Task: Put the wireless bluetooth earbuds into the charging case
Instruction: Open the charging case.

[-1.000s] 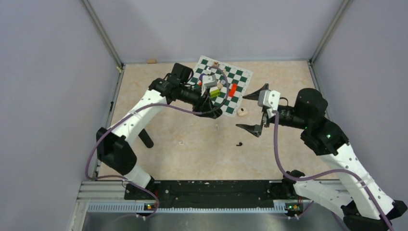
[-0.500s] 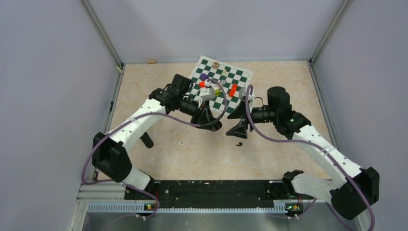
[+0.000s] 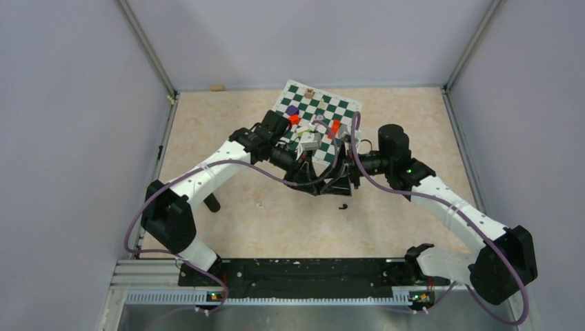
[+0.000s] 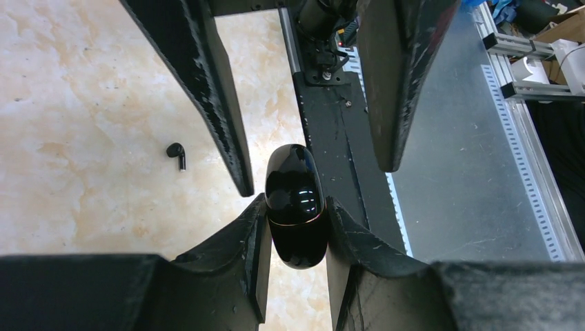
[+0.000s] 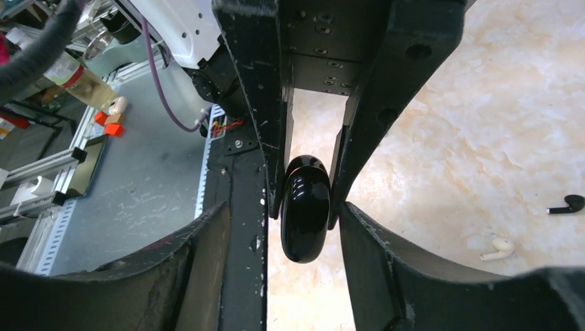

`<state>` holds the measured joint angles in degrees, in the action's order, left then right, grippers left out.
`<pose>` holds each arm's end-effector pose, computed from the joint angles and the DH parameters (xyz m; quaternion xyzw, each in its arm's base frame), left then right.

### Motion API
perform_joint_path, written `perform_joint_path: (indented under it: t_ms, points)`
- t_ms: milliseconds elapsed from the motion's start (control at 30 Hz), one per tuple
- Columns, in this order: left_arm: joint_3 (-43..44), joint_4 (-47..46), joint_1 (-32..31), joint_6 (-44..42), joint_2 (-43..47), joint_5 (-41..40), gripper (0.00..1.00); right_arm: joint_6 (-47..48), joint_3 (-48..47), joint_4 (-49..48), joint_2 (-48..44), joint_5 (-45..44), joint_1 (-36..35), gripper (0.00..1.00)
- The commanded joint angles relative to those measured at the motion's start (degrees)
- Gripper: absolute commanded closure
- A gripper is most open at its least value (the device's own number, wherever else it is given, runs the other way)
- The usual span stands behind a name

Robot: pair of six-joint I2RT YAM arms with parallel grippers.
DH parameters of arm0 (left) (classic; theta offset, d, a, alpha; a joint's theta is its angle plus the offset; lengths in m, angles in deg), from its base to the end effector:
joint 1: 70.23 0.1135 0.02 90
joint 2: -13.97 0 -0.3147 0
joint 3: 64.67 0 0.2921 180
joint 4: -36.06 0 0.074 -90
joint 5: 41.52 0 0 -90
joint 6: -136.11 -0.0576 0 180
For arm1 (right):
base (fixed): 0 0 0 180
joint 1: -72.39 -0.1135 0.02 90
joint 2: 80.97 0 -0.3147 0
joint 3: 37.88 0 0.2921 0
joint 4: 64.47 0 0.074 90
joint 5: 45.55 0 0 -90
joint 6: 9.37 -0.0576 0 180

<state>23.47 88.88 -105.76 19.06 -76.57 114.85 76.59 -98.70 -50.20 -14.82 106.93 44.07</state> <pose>0.2706 -0.2581 0.3362 0.5546 0.5975 -0.5394 0.2108 0.2208 0.1770 0.3404 -0.4392 0.6202 0.5443 0.3552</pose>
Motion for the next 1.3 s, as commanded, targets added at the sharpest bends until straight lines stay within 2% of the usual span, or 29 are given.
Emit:
perform_joint_path:
  t_ms: [0,200,433,500,633,700,833,933,1133,1267]
  points:
    - [2.49,-1.96,0.06,0.79,-0.07,0.87,0.90,-0.54,1.22,-3.23,-0.58,1.68,0.22,0.43]
    - [2.37,-4.54,0.02,3.57,-0.83,0.64,0.91,-0.34,1.40,-3.11,-0.46,1.40,0.28,0.55]
    - [1.69,-6.70,0.01,5.91,-0.74,-0.78,0.89,-0.06,1.55,-2.93,-0.72,0.76,0.28,0.78]
    - [1.58,-7.08,0.01,6.26,-0.54,-1.20,0.87,-0.03,1.60,-2.90,-0.93,0.40,0.28,0.87]
    - [1.51,-7.56,-0.04,6.85,-0.26,-2.52,0.77,-0.06,1.64,-2.85,-1.95,-0.04,0.28,0.96]
    - [1.42,-7.86,0.01,7.12,-0.16,-2.88,0.67,-0.06,1.59,-2.79,-2.65,-0.37,0.26,0.97]
    - [1.47,-8.39,0.00,7.99,-0.25,-3.18,0.39,-0.02,1.51,-2.81,-3.60,-1.24,0.46,0.98]
    - [1.50,-8.45,-0.01,8.05,-0.33,-3.43,0.30,-0.08,1.51,-2.92,-4.24,-1.72,1.16,0.98]
    - [1.62,-8.45,-0.06,8.10,-0.23,-2.97,0.30,0.54,1.84,-2.81,-4.73,-4.05,1.57,0.98]
    - [1.80,-8.50,-0.01,8.49,-0.41,-2.24,0.38,0.89,2.12,-2.98,-4.41,-6.74,1.57,0.98]
